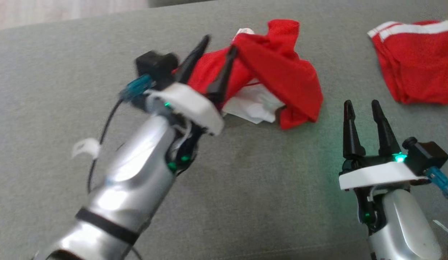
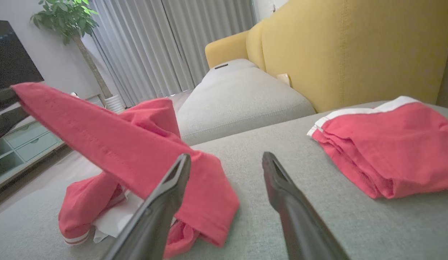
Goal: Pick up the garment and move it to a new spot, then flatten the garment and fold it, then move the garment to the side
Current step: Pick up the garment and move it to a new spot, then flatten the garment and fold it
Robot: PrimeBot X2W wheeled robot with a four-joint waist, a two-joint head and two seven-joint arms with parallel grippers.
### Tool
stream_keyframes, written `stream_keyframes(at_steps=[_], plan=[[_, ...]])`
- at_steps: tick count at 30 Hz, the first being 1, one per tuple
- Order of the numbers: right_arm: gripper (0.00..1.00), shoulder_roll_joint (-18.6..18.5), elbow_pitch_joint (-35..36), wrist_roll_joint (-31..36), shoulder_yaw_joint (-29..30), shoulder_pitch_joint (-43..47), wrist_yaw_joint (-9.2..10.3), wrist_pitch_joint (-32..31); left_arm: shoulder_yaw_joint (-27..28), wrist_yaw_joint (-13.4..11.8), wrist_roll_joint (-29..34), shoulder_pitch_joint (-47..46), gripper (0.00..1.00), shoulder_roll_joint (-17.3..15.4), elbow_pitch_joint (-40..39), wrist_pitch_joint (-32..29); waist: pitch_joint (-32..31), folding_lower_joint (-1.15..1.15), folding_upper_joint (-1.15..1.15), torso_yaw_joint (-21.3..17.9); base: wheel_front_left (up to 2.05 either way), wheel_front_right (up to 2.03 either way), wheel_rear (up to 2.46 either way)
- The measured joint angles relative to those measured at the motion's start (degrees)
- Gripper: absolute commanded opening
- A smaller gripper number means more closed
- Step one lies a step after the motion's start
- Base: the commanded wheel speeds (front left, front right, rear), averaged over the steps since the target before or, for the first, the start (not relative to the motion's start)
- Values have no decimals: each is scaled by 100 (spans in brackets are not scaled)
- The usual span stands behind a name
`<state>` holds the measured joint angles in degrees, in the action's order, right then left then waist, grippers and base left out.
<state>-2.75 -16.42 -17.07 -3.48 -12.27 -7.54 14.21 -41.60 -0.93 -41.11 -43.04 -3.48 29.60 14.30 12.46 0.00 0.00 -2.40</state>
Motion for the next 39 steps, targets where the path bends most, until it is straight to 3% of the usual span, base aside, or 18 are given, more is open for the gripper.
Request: stream_keyframes(at_steps=[11,17,23,27,32,39], plan=[[100,1,199,214,178,269,0,-76,1391,147,904,1629,100,-455,-969,0,-281,0,0,559,0,0,0],[100,2,333,254,204,503,0,-233,2058,254,1252,2859,100,-424,-1489,0,-475,0,0,807,0,0,0],[100,2,399,305,148,624,0,-345,2606,401,1544,3690,100,-142,-1647,0,-546,0,0,957,0,0,0],[100,1,457,420,37,613,0,-438,2710,513,1683,3672,100,20,-1720,0,-486,0,0,1072,0,0,0],[100,-1,410,788,-546,424,0,-764,2688,658,1740,3500,100,57,-1706,0,-311,0,0,1314,0,0,0],[100,-175,-416,1202,-1138,-482,0,-1151,2399,644,1501,3375,100,79,-1655,0,-73,0,0,1764,0,0,0]])
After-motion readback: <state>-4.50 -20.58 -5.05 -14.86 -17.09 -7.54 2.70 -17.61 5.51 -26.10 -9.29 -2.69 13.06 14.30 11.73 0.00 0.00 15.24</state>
